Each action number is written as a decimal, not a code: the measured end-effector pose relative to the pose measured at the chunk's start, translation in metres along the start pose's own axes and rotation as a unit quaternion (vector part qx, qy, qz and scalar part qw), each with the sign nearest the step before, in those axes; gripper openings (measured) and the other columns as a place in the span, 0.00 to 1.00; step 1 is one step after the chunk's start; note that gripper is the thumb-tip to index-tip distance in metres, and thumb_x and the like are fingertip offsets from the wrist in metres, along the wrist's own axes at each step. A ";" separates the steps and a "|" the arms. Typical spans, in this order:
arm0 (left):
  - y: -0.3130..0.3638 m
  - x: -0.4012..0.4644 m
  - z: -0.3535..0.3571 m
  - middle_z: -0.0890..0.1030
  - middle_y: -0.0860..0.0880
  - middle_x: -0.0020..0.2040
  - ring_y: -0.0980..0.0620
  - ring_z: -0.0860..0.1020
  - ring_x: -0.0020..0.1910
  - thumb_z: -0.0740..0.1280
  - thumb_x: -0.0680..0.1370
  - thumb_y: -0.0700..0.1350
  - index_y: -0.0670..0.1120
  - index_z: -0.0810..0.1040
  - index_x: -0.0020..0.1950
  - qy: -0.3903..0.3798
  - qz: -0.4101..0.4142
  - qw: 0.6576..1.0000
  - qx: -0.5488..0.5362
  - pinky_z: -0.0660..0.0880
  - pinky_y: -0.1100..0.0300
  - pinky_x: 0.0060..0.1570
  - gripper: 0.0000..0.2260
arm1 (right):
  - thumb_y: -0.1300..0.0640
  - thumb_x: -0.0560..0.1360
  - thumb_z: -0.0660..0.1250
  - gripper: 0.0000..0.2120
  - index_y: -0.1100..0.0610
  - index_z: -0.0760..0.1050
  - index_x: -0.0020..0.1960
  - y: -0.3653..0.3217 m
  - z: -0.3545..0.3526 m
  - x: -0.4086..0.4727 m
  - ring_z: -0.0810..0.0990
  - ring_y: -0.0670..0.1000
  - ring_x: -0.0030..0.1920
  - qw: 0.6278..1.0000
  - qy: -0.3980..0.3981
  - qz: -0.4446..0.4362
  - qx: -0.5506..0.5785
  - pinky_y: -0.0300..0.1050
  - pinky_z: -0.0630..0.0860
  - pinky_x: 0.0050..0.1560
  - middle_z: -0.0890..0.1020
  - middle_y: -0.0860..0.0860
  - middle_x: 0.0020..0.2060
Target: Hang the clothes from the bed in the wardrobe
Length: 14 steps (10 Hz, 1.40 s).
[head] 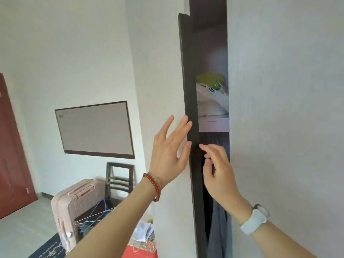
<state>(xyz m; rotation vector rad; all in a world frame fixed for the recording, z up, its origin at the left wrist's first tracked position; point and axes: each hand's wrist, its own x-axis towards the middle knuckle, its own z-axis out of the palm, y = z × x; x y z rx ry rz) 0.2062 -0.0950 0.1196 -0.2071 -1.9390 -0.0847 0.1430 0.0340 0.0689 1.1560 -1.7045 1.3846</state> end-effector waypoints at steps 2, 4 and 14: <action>0.014 0.038 0.079 0.55 0.59 0.72 0.48 0.49 0.74 0.56 0.79 0.44 0.49 0.63 0.72 -0.074 0.006 0.997 -0.015 0.53 0.48 0.70 0.21 | 0.61 0.78 0.55 0.27 0.54 0.51 0.74 0.049 -0.021 -0.002 0.54 0.44 0.71 0.981 -0.102 0.089 -0.139 0.31 0.50 0.68 0.54 0.47 0.73; 0.010 0.063 0.135 0.49 0.61 0.72 0.46 0.46 0.75 0.56 0.80 0.46 0.51 0.57 0.74 -0.130 0.004 0.991 0.038 0.46 0.43 0.72 0.23 | 0.65 0.76 0.57 0.29 0.58 0.50 0.74 0.091 -0.012 0.030 0.58 0.50 0.69 0.970 -0.069 0.217 -0.079 0.33 0.55 0.67 0.59 0.52 0.70; -0.026 0.087 0.219 0.36 0.58 0.72 0.43 0.43 0.75 0.48 0.80 0.57 0.54 0.35 0.71 -0.156 0.042 0.978 0.135 0.45 0.31 0.66 0.27 | 0.62 0.77 0.60 0.17 0.52 0.69 0.64 0.108 -0.075 0.066 0.71 0.45 0.60 0.981 0.082 0.158 -0.076 0.39 0.67 0.63 0.71 0.50 0.57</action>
